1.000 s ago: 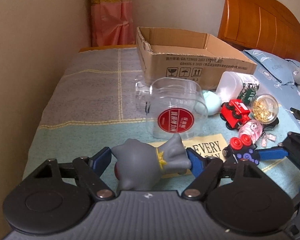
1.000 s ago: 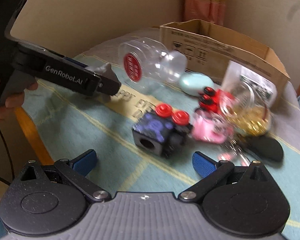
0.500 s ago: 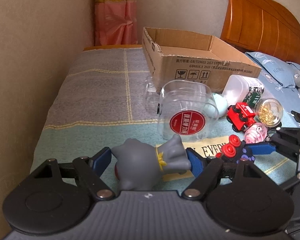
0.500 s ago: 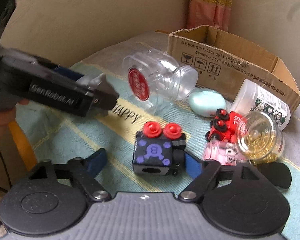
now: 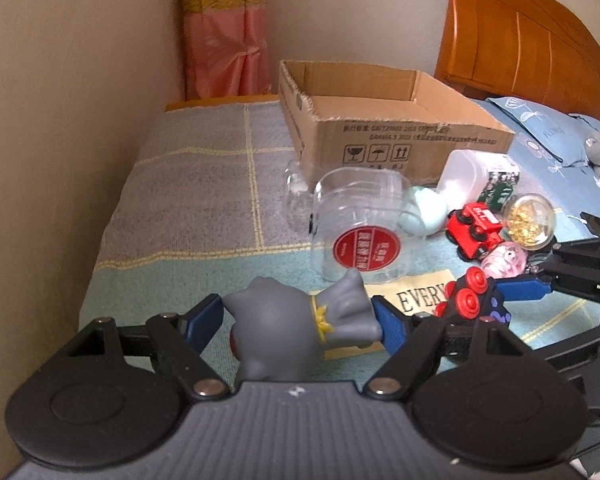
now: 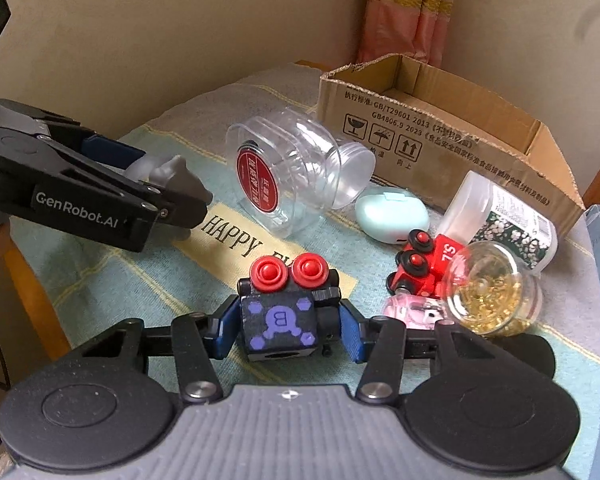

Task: Organize rigid objects
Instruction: 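Grasp the black cube toy with red buttons in the right tool, then carry the cat figurine and cube into the cardboard box and release both, then move the left tool back to the clear round container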

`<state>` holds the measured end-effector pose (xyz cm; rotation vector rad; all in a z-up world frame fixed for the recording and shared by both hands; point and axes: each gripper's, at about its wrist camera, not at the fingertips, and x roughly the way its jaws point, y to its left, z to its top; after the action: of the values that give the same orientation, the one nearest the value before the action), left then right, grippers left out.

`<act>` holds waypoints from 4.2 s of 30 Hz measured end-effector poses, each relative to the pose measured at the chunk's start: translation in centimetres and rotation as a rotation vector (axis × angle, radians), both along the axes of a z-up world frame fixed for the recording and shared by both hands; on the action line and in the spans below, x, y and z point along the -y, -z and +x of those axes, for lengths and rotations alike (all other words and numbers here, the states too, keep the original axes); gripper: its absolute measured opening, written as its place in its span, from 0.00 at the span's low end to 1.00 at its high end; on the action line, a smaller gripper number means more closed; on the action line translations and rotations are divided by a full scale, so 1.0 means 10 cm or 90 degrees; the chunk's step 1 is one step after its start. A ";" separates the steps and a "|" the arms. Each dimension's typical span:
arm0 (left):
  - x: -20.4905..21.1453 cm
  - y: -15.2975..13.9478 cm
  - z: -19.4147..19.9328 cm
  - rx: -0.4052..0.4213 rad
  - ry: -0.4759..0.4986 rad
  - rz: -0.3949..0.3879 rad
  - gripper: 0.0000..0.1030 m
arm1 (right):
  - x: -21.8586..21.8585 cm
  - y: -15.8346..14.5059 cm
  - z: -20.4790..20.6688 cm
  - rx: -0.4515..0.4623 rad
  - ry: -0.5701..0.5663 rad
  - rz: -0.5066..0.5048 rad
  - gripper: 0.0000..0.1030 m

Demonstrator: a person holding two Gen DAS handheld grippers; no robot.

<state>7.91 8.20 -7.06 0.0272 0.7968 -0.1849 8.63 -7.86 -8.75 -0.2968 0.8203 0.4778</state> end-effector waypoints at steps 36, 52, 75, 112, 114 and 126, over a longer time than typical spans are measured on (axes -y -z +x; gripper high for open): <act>0.81 -1.04 1.63 0.033 0.115 0.055 0.76 | 1.03 -1.25 1.11 0.088 0.048 0.039 0.55; 1.13 -0.64 2.77 -0.009 0.118 0.100 0.77 | 1.23 -0.93 2.16 0.033 0.079 0.035 0.55; 0.90 -0.76 2.57 0.027 0.100 0.091 0.92 | 1.19 -0.76 2.57 0.007 0.106 0.031 0.55; 0.49 -0.24 1.08 -0.001 0.047 0.134 0.95 | 1.23 -0.74 0.16 0.093 0.230 0.099 1.00; 0.43 -0.23 1.02 -0.005 0.039 0.120 0.95 | 1.27 -0.66 0.05 0.083 0.248 0.114 1.00; 0.07 -0.08 0.42 -0.022 0.006 0.035 0.95 | 1.31 -0.21 -0.24 0.026 0.279 0.055 1.00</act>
<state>12.15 7.53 -6.29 0.0804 0.8366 -0.1727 6.27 -20.94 -6.65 -0.0419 0.7947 0.0952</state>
